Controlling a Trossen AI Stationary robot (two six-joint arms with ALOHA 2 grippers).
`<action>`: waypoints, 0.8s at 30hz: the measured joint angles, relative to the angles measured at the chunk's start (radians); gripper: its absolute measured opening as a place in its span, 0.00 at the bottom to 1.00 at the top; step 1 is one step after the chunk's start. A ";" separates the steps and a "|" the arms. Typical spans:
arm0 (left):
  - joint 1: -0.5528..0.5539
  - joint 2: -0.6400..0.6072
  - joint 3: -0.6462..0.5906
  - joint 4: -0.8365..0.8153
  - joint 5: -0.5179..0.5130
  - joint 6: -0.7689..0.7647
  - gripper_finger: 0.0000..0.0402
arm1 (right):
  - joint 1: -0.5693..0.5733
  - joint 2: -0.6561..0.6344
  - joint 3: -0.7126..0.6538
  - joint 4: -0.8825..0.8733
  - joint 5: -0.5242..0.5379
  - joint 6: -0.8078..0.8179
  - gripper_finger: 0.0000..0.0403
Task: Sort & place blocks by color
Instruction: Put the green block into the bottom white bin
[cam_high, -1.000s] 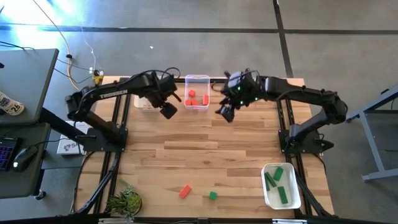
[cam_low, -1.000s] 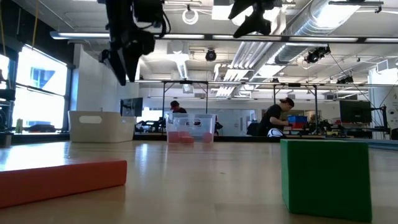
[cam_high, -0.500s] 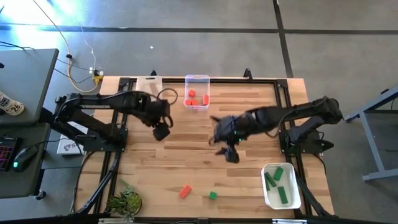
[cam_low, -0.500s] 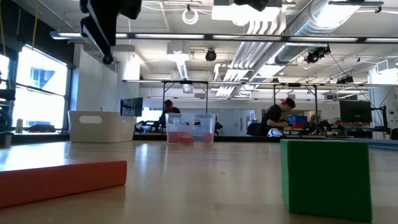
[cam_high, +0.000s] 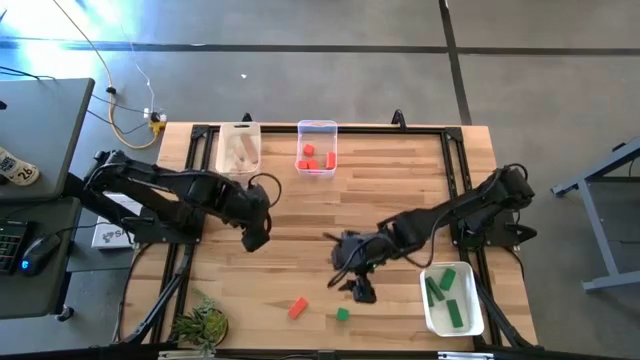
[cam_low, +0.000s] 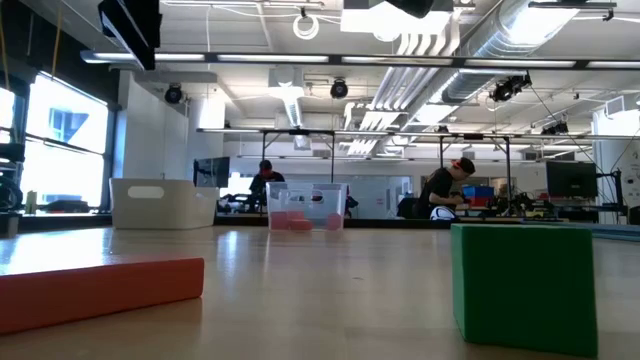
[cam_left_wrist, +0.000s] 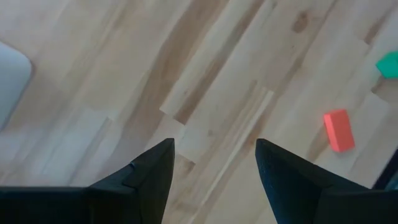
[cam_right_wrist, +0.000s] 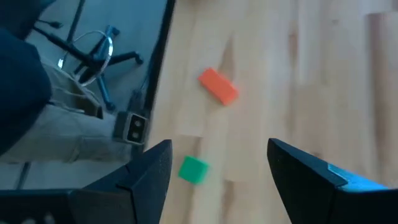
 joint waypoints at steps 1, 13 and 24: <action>-0.015 0.000 0.000 0.000 0.000 -0.011 0.53 | 0.012 0.010 0.000 0.003 0.000 0.004 0.62; -0.142 0.000 0.000 0.001 -0.003 -0.133 0.53 | 0.131 0.154 0.000 0.027 0.042 -0.137 0.62; -0.186 0.000 0.000 0.002 -0.003 -0.170 0.53 | 0.162 0.253 0.000 0.042 0.075 -0.408 0.62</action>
